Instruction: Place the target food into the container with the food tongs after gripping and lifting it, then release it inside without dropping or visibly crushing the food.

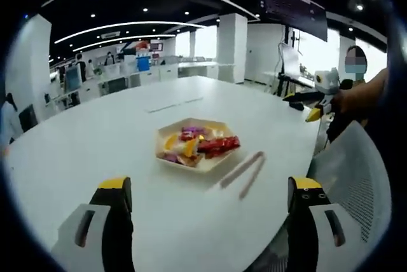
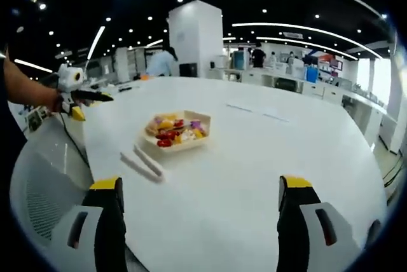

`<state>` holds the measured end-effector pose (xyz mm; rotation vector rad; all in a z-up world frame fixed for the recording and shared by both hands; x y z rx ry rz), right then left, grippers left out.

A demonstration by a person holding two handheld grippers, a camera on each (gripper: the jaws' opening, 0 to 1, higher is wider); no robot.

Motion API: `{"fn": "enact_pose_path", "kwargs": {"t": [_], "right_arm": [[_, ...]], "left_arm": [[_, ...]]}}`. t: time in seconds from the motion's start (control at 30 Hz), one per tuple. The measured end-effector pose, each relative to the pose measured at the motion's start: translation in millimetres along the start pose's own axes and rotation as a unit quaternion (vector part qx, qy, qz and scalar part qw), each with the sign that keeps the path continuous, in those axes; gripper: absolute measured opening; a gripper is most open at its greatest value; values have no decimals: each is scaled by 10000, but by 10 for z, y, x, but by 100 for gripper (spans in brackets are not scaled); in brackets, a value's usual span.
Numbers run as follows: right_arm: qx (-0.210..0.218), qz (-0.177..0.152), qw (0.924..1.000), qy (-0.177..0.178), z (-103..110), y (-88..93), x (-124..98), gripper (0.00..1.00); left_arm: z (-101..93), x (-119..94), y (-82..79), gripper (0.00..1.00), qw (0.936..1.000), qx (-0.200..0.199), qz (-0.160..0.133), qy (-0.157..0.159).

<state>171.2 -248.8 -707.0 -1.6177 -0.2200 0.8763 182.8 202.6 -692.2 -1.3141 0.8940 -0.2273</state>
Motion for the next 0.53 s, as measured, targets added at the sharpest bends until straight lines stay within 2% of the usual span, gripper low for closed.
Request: {"fn": "enact_pose_path", "kwargs": {"t": [0.53], "right_arm": [[33, 52, 10000, 2, -10, 39, -64, 99]], "left_arm": [[-37, -2, -9, 99, 9999, -1, -30, -101]]}}
Point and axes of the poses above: the point that each gripper's makers call its tool centre point, and the gripper's own axes: x roughly forward along the fingers, z roughly to its left, y roughly out of its underside, the point moved 10 cm from there along -x, roughly backward along the fingers, and after that the axes turned 2 degrees about -y, right-handed, at the moved point
